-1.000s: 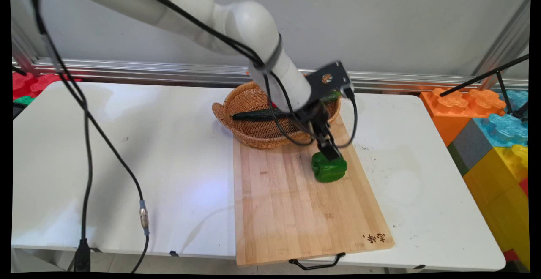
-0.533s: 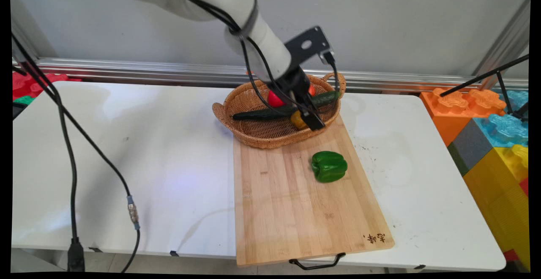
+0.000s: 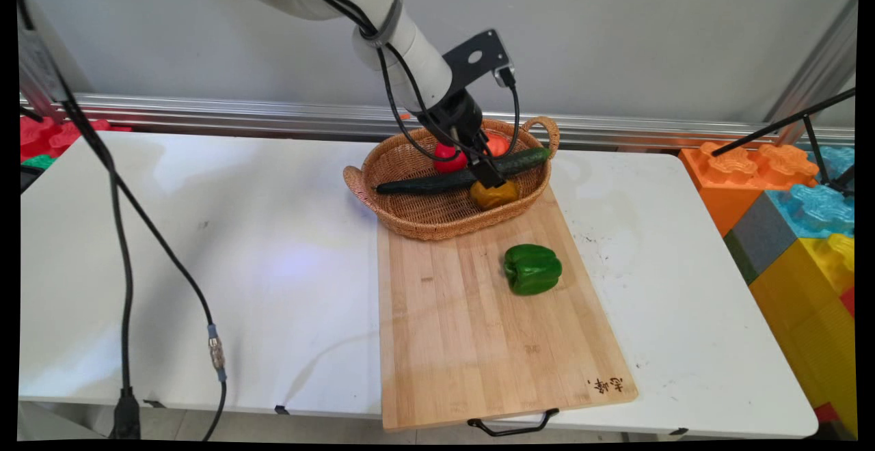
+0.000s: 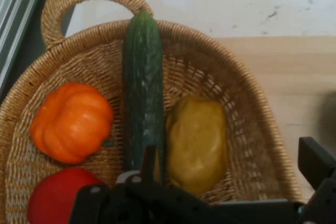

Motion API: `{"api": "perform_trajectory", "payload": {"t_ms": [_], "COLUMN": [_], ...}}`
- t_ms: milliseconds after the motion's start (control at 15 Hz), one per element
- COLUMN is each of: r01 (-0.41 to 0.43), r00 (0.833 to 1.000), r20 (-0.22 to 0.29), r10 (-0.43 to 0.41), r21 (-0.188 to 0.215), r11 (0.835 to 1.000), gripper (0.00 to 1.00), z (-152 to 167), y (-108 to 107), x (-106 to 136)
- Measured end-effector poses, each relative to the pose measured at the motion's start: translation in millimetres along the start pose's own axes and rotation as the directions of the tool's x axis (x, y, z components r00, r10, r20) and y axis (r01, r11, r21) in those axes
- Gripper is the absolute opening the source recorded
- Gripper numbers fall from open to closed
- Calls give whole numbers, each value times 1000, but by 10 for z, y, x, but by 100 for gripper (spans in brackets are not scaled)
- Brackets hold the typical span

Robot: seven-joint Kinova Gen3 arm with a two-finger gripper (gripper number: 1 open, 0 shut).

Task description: Pick up the potato from the vegetable basket

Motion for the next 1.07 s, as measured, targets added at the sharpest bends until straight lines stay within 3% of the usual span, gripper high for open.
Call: {"api": "perform_trajectory", "payload": {"t_ms": [600, 1067], "r01": [-76, -105], "r00": [996, 992], "r20": [53, 58], "r10": [77, 108], "r21": [-21, -49], "r11": [997, 993], "gripper": [100, 100], "z": [562, 746], "y": [-195, -177], "x": [-87, -64]}}
